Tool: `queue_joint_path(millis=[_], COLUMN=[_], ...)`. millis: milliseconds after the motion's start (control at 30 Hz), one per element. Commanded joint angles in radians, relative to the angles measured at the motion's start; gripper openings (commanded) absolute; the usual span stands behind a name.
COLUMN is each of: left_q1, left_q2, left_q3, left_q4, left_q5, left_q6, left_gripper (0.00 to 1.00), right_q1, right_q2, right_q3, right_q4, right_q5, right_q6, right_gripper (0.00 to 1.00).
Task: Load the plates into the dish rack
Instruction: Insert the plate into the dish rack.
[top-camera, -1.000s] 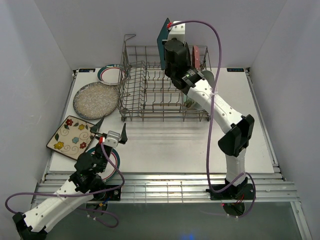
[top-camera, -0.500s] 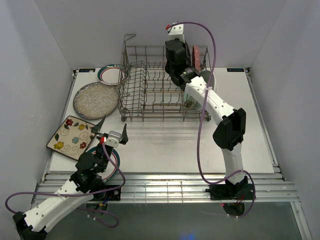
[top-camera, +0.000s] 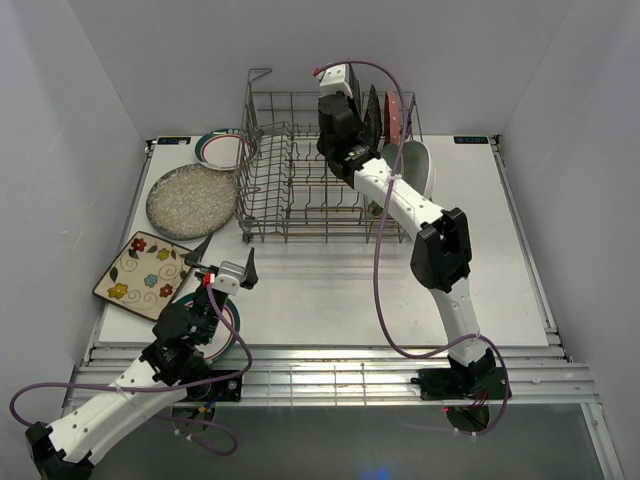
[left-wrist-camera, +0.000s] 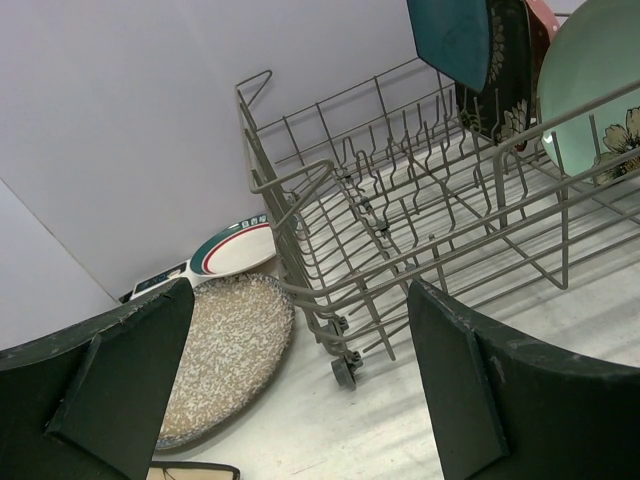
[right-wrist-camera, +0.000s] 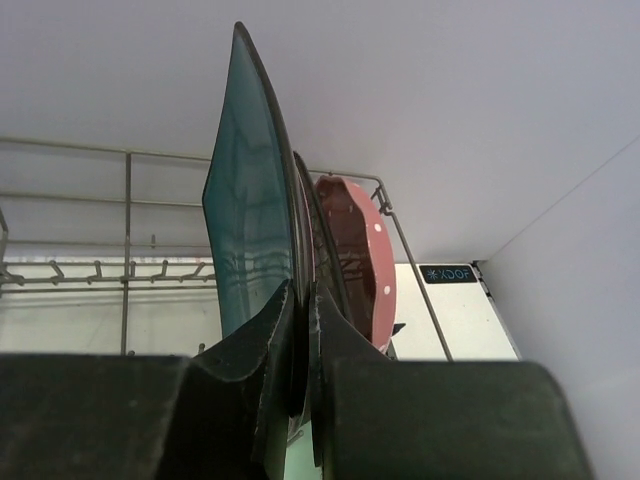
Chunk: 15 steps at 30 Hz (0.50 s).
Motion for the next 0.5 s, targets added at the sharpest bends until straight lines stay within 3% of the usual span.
queue_joint_path(millis=[0,467], left_q1=[-0.004,-0.004], left_q2=[0.009,0.011], left_q3=[-0.004,-0.004], left_q4=[0.002,-0.003], left_q5=[0.012,0.013], left_q6=[-0.006,-0.008], left_gripper=[0.98,0.98], right_q1=[-0.01,-0.042], right_q2=[-0.018,0.06], right_q3=[0.087,0.093], right_q4=[0.211,0.21], right_q5=[0.028,0.023], right_q6=[-0.045,-0.025], right_gripper=[0.08,0.08])
